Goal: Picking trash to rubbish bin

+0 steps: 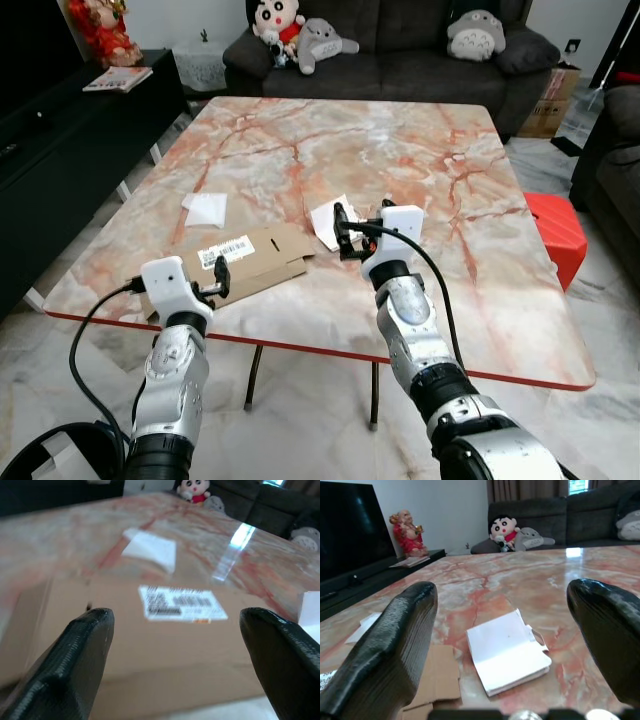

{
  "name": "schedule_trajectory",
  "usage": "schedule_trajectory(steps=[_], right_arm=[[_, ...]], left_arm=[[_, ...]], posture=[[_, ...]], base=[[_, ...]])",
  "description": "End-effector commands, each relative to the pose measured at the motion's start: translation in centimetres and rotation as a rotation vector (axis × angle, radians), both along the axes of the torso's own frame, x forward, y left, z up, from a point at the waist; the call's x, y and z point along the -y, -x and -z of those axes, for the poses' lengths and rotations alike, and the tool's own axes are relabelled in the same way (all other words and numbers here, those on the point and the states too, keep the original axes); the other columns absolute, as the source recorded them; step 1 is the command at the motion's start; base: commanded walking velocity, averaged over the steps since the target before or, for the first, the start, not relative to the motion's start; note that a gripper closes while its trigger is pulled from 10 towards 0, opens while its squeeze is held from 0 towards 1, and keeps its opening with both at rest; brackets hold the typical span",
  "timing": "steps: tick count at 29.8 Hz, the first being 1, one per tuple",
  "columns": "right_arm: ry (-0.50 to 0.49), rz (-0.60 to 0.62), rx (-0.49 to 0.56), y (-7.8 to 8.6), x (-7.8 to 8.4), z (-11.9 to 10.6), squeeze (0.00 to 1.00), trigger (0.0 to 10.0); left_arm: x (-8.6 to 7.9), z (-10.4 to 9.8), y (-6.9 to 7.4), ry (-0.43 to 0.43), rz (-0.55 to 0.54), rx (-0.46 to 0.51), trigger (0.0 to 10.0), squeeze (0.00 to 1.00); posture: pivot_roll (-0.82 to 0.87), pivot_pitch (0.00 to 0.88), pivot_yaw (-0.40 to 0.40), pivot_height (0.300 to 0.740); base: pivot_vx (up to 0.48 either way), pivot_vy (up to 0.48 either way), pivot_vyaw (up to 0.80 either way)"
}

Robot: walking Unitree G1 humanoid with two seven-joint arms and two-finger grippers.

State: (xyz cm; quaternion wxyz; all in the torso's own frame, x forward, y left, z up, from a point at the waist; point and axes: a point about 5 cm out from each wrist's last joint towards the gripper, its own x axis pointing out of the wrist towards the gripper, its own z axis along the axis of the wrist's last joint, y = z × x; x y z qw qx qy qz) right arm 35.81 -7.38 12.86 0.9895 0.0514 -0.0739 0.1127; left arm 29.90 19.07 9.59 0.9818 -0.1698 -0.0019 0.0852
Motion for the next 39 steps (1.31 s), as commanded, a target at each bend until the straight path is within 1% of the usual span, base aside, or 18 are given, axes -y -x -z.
schedule_trajectory(steps=[1,3,4,5,7,8,9,10,12,14,16,22,23,26,27,29,34,39], right_arm=[[-0.001,-0.010,-0.007,0.1,-0.2,0.1,0.00,10.0],[-0.001,-0.012,-0.010,0.1,-0.2,0.2,0.00,10.0],[-0.001,-0.013,-0.011,0.1,-0.3,0.2,0.00,10.0],[-0.001,-0.014,-0.011,0.1,-0.3,0.2,0.00,10.0],[0.000,-0.016,-0.011,0.2,-0.3,0.3,0.00,10.0],[0.000,-0.017,-0.012,0.2,-0.4,0.3,0.00,10.0],[-0.001,-0.017,-0.013,0.2,-0.4,0.3,0.00,10.0],[-0.001,-0.019,-0.013,0.2,-0.4,0.3,0.00,10.0],[-0.001,-0.019,-0.013,0.2,-0.4,0.3,0.00,10.0],[-0.001,-0.021,-0.013,0.2,-0.4,0.3,0.00,10.0],[0.001,-0.022,-0.013,0.2,-0.4,0.3,0.00,10.0],[0.002,-0.024,-0.011,0.1,-0.3,0.3,0.00,10.0],[0.003,-0.025,-0.010,0.1,-0.4,0.3,0.00,10.0],[0.005,-0.031,-0.008,0.1,-0.5,0.2,0.00,10.0],[0.005,-0.032,-0.007,0.1,-0.4,0.2,0.00,10.0],[0.005,-0.031,-0.007,0.1,-0.4,0.2,0.00,10.0],[0.008,-0.031,-0.005,0.1,-0.3,0.2,0.00,10.0],[0.008,-0.031,-0.005,0.1,-0.3,0.2,0.00,10.0]], left_arm=[[-1.0,-0.5,0.4,0.047,-0.034,0.010,10.0,1.00],[-1.9,-0.2,0.9,0.069,-0.055,-0.012,10.0,1.00],[-2.1,-0.1,1.0,0.072,-0.055,-0.018,10.0,1.00],[-2.3,0.0,1.2,0.077,-0.049,-0.024,10.0,0.00],[-2.7,0.2,1.5,0.115,-0.025,-0.037,10.0,0.00],[-3.0,0.3,1.6,0.113,-0.030,-0.041,10.0,0.00],[-3.5,0.5,1.7,0.116,-0.036,-0.051,10.0,0.00],[-4.3,0.8,1.9,0.126,-0.051,-0.069,10.0,0.00],[-4.6,0.8,2.0,0.130,-0.055,-0.072,10.0,0.00],[-4.9,1.1,2.1,0.157,-0.052,-0.090,10.0,0.00],[-4.9,1.2,2.2,0.180,-0.043,-0.095,10.0,0.00],[-5.0,1.3,2.2,0.193,-0.033,-0.106,10.0,0.00],[-4.8,1.4,2.1,0.214,-0.029,-0.106,10.0,0.00],[-4.0,1.2,1.8,0.287,0.033,-0.101,10.0,0.00],[-3.5,1.2,1.7,0.308,0.062,-0.099,10.0,0.00],[-3.2,1.2,1.6,0.320,0.076,-0.097,10.0,0.00],[-3.1,1.6,1.6,0.335,0.045,-0.105,10.0,0.00],[-3.3,1.4,1.4,0.355,0.035,-0.103,10.0,0.00]], posture=[[-0.01,0.016,0.031,0.740],[-0.01,0.016,0.031,0.740],[0.00,0.013,0.030,0.740],[0.00,0.013,0.030,0.740],[0.01,0.013,0.030,0.740],[0.01,0.013,0.030,0.740],[0.01,0.013,0.030,0.740],[0.01,0.013,0.030,0.740],[0.01,0.013,0.030,0.740],[0.01,0.007,0.030,0.740],[0.01,0.000,0.027,0.740],[0.01,0.000,0.025,0.740],[0.01,0.000,0.023,0.740],[0.00,0.000,0.021,0.740],[0.00,0.000,0.021,0.740],[0.00,0.000,0.021,0.740],[0.00,0.000,0.019,0.740],[0.00,0.000,0.019,0.740]], base=[[0.000,0.000,0.00],[0.000,0.000,0.00],[0.000,0.000,0.00],[0.000,0.000,0.00],[0.000,0.000,0.00],[0.000,0.000,0.00],[0.000,0.000,0.00],[0.000,0.000,0.00],[0.000,0.000,0.00],[0.000,0.000,0.00],[0.000,0.000,0.00],[0.000,0.000,0.00],[0.000,0.000,0.00],[0.000,0.000,0.00],[0.000,0.000,0.00],[0.000,0.000,0.00],[0.000,0.000,0.00],[0.000,0.000,0.00]])
